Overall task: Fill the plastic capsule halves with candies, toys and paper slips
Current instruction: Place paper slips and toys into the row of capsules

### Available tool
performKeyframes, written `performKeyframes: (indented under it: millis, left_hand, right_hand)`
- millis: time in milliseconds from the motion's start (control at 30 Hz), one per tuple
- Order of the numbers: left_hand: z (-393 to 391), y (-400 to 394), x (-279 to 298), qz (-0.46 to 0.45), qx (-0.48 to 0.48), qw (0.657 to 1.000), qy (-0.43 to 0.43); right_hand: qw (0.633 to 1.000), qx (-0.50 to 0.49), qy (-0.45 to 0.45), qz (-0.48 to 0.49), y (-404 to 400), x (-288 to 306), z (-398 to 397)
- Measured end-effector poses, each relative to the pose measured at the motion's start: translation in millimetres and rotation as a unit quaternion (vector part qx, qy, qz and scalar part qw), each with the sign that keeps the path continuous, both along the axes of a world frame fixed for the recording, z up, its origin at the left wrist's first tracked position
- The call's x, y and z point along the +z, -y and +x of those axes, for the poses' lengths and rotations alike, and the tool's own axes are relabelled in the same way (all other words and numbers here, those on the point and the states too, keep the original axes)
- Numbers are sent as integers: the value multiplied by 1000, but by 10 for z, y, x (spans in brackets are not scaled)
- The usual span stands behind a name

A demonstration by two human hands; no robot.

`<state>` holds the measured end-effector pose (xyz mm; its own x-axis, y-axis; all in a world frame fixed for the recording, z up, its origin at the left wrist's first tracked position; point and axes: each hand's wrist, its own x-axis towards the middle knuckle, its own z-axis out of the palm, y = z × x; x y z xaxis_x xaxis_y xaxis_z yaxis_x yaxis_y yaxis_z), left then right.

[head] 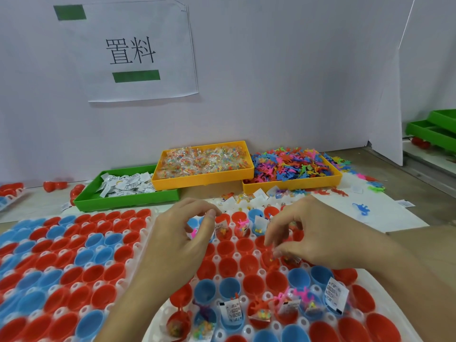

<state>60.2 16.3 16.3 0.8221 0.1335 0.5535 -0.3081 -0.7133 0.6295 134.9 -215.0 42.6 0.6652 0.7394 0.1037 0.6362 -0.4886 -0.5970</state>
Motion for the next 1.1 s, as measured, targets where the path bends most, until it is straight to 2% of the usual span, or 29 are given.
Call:
performKeyframes:
  millis: [1100]
  left_hand:
    - [4, 7, 0, -8, 1, 1000, -5]
  right_hand:
    - [998, 17, 58, -1, -5, 15, -32]
